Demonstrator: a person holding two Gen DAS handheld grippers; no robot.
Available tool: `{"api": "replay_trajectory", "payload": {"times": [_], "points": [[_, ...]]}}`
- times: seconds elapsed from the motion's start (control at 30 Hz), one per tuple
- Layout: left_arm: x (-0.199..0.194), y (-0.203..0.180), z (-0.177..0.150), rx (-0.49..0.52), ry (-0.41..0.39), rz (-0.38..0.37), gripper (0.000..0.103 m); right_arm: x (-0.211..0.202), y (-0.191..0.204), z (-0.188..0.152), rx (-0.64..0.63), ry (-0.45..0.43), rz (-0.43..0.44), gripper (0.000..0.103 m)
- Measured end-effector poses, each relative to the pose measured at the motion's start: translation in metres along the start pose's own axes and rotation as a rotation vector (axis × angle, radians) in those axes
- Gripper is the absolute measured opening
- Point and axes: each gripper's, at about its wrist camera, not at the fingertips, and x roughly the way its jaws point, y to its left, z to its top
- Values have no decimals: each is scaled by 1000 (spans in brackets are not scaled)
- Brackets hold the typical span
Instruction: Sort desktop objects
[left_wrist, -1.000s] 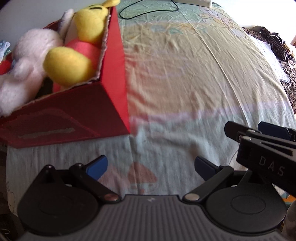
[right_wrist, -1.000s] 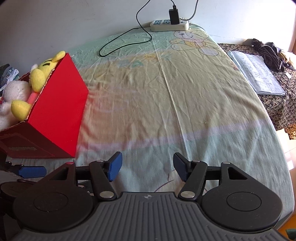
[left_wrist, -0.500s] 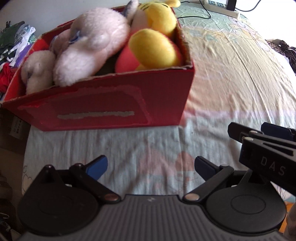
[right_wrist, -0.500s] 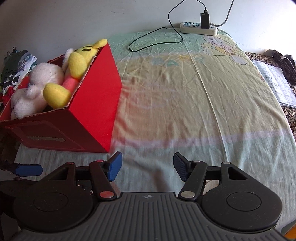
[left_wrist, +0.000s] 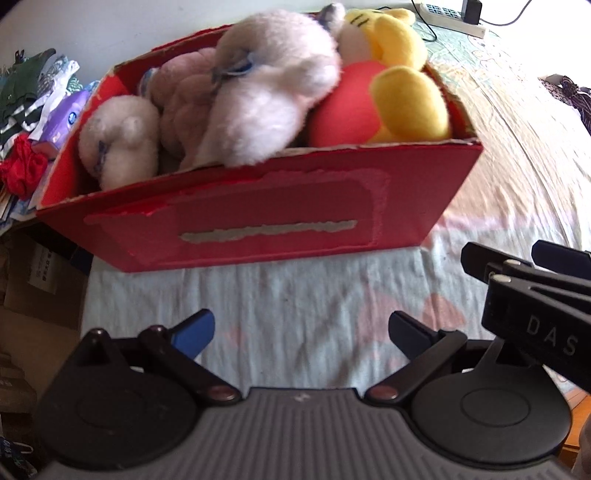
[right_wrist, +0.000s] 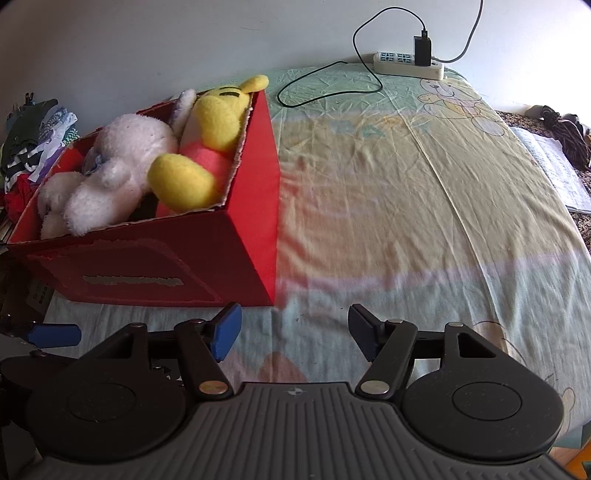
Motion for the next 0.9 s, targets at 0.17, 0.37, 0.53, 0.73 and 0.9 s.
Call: {"api": "replay_trajectory", "payload": {"times": [0.17,0.37,0.53,0.73,0.9], "points": [[1,23,-3,3,-9,0,101,0,21,-2,0,-11,6,67],[3,48,-6,2,-23,6,101,3,41,-1,15,-19,18,67],[-1,62,-9,-12,-33,10,101,3,57,-1,5,-25,27,69],[-16,85,-9,-37,-54,22,101,-3,71,4,-20,-13,41,69],[-41,99,-4,-54,-109,32,101,-18,77,16,-22,-38,47,69]]}}
